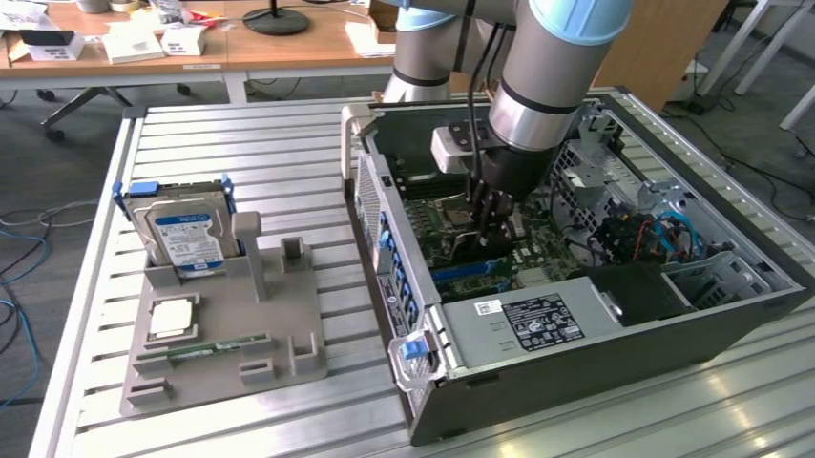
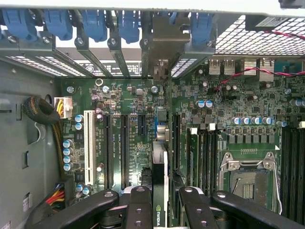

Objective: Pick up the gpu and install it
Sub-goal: 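Insert the gpu into the slot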

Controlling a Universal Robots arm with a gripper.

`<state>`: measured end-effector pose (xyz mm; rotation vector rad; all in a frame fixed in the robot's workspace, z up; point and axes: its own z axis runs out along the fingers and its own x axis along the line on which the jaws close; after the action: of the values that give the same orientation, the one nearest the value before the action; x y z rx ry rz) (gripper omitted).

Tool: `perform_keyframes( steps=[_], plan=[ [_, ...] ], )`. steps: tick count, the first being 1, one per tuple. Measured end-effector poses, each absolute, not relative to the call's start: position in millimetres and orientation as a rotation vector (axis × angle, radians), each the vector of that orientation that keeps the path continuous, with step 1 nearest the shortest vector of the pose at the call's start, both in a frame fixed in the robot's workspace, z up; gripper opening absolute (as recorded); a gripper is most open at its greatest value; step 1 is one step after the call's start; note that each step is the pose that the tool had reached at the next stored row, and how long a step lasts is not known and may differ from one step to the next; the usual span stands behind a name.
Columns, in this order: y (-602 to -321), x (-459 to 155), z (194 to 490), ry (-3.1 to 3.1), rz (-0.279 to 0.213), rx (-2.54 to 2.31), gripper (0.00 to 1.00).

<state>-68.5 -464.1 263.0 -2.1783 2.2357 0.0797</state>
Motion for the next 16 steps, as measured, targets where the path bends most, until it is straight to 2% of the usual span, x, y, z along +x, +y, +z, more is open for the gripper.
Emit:
perform_keyframes(
  steps=[16],
  plan=[
    [-463.8, -68.3, 259.0, 2.236, 0.08, -2.178, 0.27]
  ],
)
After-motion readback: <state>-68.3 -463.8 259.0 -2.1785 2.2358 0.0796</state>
